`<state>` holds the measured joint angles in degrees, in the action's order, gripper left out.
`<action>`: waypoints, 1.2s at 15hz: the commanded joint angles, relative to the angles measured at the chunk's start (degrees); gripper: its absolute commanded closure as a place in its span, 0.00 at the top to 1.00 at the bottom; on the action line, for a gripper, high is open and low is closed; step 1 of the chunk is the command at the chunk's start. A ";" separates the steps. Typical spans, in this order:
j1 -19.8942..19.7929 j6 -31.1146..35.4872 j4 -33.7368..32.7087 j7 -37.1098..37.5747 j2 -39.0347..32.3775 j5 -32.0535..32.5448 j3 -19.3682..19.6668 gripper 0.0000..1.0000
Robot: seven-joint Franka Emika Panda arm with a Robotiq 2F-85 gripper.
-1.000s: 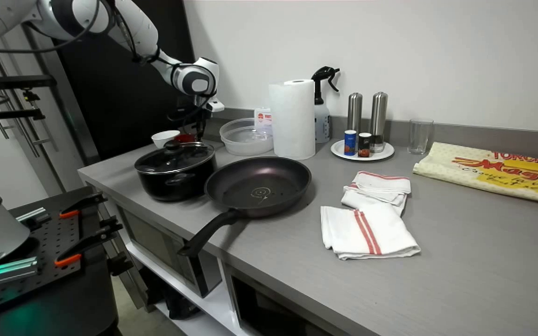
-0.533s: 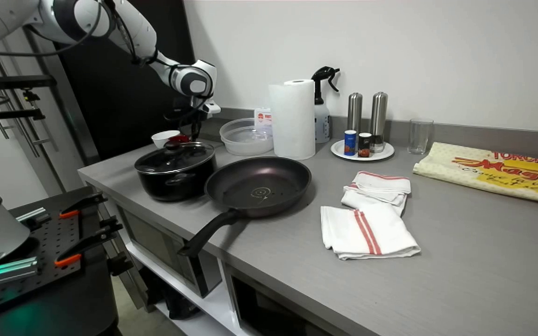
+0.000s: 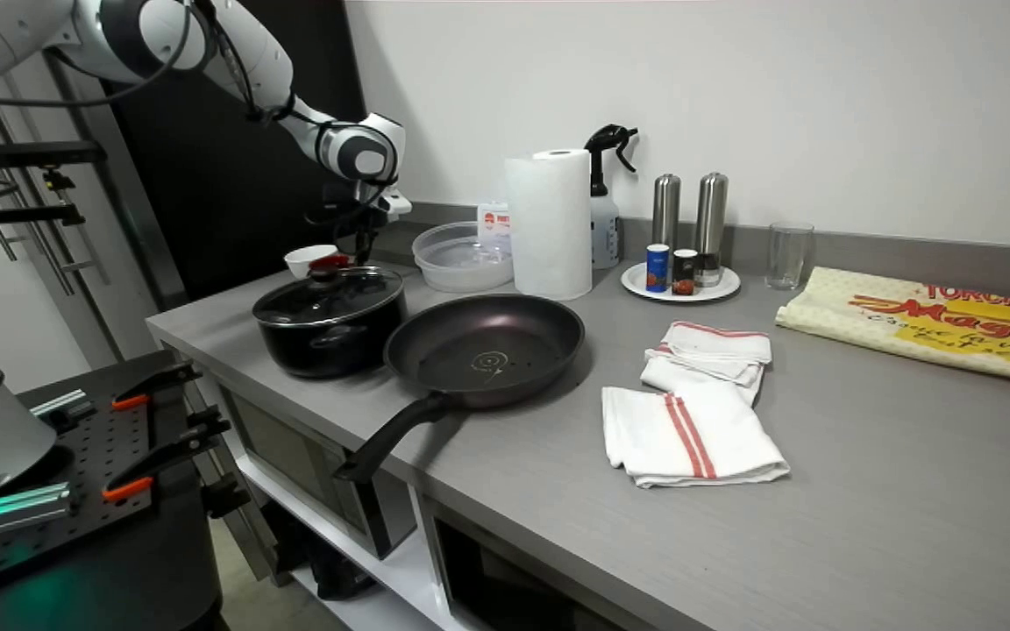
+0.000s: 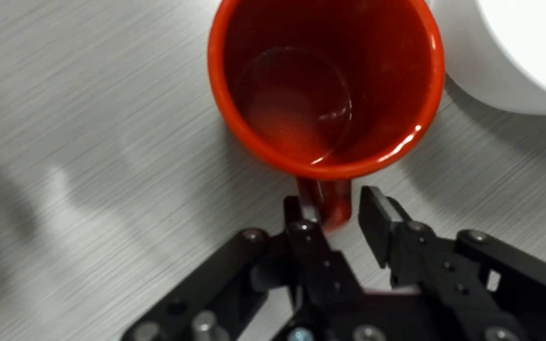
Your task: Move the orange cup to the left
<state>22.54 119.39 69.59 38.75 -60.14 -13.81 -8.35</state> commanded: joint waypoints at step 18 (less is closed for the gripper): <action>0.44 -2.52 -3.05 0.22 1.16 1.40 0.98 1.00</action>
<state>22.61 118.02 67.46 38.49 -59.78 -13.36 -8.16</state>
